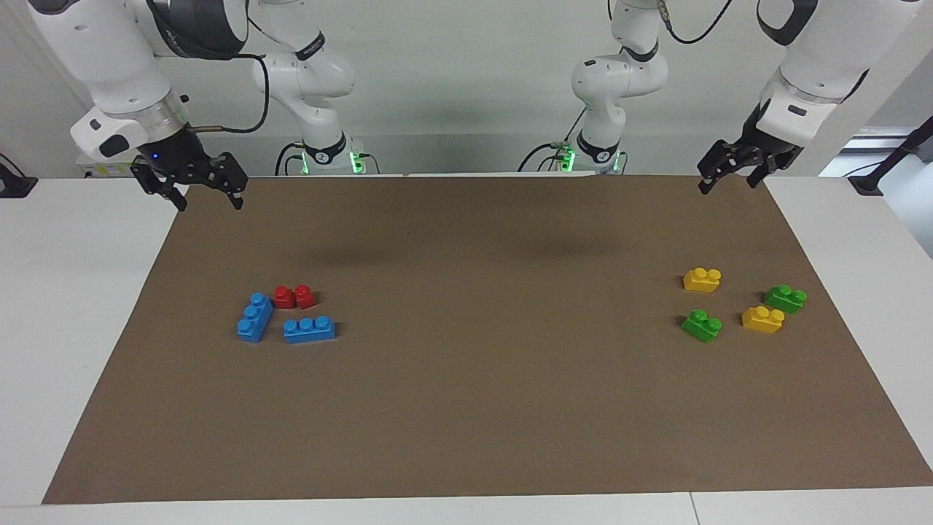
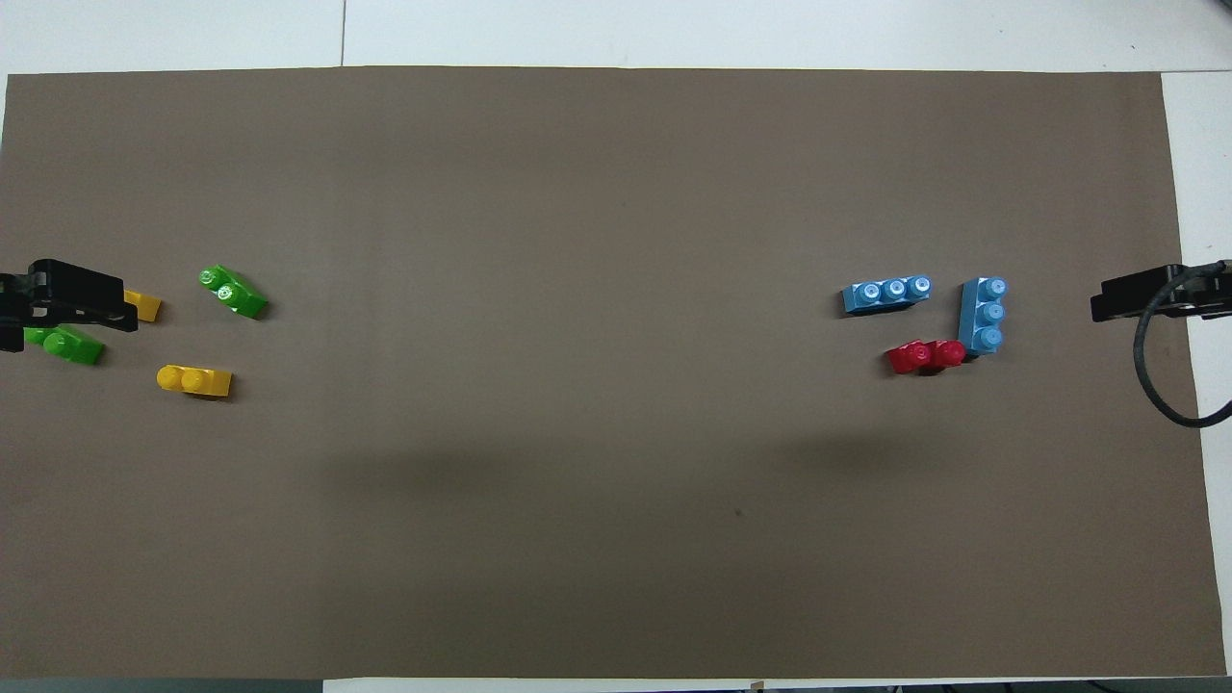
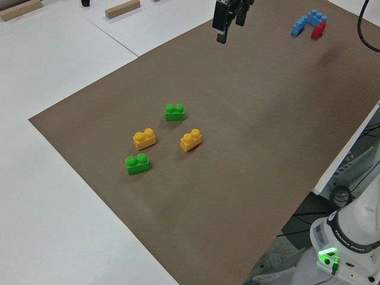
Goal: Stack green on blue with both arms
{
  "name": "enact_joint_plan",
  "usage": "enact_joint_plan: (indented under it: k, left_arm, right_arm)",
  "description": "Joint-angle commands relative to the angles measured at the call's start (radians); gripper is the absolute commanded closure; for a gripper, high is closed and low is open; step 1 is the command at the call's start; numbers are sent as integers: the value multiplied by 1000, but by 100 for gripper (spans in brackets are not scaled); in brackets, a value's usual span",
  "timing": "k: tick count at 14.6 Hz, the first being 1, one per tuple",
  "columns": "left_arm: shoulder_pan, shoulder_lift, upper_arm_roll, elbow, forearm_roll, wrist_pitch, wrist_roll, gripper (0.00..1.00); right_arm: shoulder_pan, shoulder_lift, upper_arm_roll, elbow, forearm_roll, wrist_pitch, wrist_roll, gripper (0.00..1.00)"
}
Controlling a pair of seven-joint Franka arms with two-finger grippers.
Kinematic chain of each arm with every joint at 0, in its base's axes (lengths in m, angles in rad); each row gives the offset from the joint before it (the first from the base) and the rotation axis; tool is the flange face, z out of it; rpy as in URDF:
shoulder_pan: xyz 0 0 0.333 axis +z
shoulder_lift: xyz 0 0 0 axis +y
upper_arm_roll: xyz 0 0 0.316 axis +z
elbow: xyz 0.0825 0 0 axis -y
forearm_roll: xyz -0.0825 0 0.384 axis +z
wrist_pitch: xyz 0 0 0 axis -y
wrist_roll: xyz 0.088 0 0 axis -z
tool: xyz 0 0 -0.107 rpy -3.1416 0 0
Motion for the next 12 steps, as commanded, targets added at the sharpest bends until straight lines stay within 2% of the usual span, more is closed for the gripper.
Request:
enact_joint_plan:
  k: [1, 4, 8, 12]
  left_arm:
    - [-1, -33, 7, -31, -13, -9, -71, 0]
    - [2, -36, 10, -40, -13, -13, -82, 0]
    - [47, -52, 8, -79, -14, 17, -239, 0]
    - [50, -94, 7, -182, -14, 135, -470, 0]
  right_arm:
    - [-5, -22, 7, -25, -17, 15, 13, 0]
    - [-8, -10, 7, -25, -17, 74, 51, 0]
    - [-8, 39, 7, -19, -4, 104, 336, 1]
    - [-17, 133, 7, 31, 45, 118, 570, 1]
